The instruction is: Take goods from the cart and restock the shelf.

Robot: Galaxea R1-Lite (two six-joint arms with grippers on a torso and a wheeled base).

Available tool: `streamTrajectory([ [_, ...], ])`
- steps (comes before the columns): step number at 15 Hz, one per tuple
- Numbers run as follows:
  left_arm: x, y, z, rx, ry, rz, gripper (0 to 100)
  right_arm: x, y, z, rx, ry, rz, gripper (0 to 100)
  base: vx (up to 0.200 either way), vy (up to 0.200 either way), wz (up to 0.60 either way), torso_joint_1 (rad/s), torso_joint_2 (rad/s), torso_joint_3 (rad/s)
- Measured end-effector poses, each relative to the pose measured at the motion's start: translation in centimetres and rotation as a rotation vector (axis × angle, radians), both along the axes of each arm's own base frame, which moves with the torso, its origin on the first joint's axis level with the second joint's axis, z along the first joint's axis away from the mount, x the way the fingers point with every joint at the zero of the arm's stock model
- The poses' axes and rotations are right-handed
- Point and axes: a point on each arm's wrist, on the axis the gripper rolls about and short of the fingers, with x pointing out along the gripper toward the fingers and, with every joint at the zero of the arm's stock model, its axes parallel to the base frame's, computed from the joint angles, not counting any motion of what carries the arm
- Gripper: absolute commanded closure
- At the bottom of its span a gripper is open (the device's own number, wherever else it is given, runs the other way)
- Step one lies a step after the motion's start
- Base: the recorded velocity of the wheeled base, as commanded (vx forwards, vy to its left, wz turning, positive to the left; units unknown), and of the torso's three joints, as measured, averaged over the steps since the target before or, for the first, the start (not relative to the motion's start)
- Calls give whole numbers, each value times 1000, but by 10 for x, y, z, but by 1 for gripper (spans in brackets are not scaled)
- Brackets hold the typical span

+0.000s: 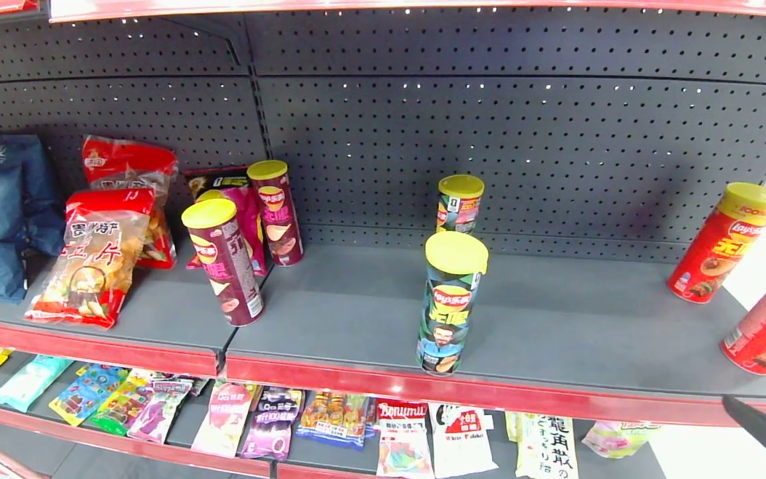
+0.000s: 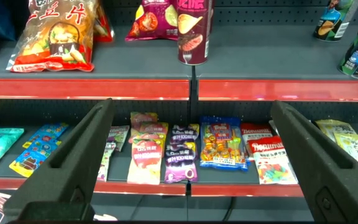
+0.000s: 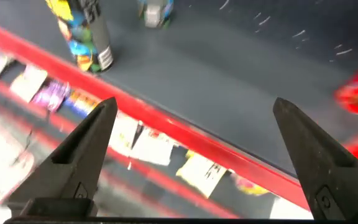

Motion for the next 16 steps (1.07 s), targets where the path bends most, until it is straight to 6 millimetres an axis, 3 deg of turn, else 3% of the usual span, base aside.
streamTrajectory([
  [4, 0, 0, 0, 0, 0, 0, 0, -53, -10, -46, 24, -156, -57, 0, 0, 0, 0, 0, 0, 0],
  [7, 0, 0, 0, 0, 0, 0, 0, -65, -14, -83, 163, -110, -216, 0, 0, 0, 0, 0, 0, 0],
  [9, 0, 0, 0, 0, 0, 0, 0, -67, -14, -95, 183, -64, -199, 0, 0, 0, 0, 0, 0, 0],
  [16, 0, 0, 0, 0, 0, 1, 0, -69, -12, -97, 171, -88, -293, 0, 0, 0, 0, 0, 0, 0],
])
